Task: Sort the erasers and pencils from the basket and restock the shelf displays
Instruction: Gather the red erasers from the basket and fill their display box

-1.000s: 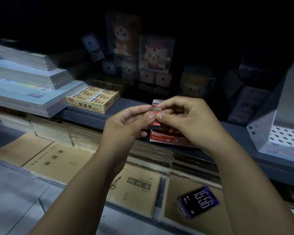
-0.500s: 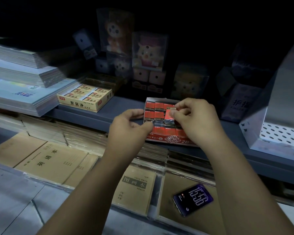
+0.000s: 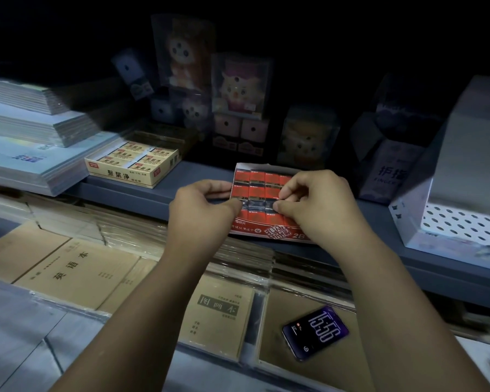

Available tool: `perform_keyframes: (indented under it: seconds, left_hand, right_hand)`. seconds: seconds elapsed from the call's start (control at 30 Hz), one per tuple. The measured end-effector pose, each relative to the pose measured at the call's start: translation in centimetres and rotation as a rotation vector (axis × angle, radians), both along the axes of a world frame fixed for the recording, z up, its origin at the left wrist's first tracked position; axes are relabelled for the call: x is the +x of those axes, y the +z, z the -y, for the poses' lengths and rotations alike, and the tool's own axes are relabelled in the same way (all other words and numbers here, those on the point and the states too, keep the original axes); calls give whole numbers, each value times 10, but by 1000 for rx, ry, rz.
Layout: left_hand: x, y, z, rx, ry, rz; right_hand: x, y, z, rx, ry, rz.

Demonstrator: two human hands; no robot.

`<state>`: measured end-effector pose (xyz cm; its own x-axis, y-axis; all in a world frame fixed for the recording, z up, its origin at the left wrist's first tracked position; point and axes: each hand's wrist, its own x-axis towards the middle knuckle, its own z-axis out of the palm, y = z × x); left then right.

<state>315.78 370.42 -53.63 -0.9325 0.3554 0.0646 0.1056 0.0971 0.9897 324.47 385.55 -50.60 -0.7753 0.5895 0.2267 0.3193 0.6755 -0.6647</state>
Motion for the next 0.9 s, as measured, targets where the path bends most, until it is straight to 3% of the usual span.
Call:
perform_keyframes:
  seconds: [0.17,0.43,0.73,0.9]
  left_hand:
    - [1,1,-1,23,4,2]
    - [9,3,6,-20,-67,-87]
    - [20,-4,8,39,-48,-65]
    - [18,-7,5,30,-13,-64]
  right_hand:
    - [5,1,-3,37,15,-19]
    - [27,-5,-14,162,-20,-214]
    - [16,-6,2,243,171,1]
    - [16,-7,3,209,153,-18]
